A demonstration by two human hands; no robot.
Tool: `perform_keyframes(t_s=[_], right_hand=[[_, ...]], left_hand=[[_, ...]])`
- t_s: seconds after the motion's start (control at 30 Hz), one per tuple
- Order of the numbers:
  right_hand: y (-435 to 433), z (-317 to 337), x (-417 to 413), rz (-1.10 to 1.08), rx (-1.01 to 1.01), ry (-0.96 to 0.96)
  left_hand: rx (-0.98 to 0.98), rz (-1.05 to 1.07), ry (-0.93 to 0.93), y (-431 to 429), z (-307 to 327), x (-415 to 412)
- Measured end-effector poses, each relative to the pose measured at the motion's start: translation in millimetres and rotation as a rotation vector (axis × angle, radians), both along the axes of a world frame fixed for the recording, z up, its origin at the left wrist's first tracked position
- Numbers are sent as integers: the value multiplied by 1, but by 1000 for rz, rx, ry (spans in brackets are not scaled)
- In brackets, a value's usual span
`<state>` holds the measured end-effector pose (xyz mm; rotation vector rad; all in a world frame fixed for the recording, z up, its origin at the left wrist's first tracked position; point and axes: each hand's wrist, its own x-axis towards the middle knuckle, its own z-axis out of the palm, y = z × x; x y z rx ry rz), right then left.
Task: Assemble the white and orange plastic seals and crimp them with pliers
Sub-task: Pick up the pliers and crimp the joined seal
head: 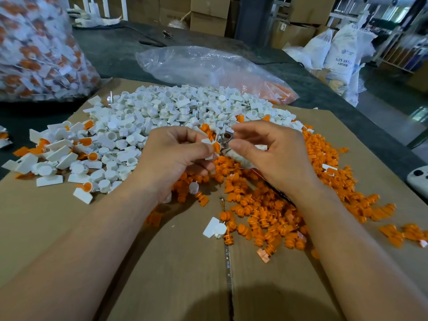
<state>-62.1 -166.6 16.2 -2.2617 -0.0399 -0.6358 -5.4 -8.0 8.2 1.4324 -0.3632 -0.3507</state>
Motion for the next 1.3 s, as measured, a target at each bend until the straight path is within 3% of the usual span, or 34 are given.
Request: perform_keyframes(t_s=[0.17, 0.37, 0.5, 0.67, 0.97, 1.3], right_hand=[[-32, 9, -2, -242, -186, 226], [-43, 11, -5, -219, -455, 654], [-40, 7, -4, -209, -543, 777], [-35, 7, -3, -275, -533, 756], [-29, 12, -4, -375, -610, 517], [-27, 20, -10, -366, -462, 349]], left_hand=[[-21, 10, 13, 1, -1, 1], [-50, -5, 30, 2, -1, 2], [-52, 0, -25, 2, -1, 2], [8, 27, -159, -1, 0, -3], [12, 55, -106, -1, 0, 0], [3, 68, -84, -1, 0, 2]])
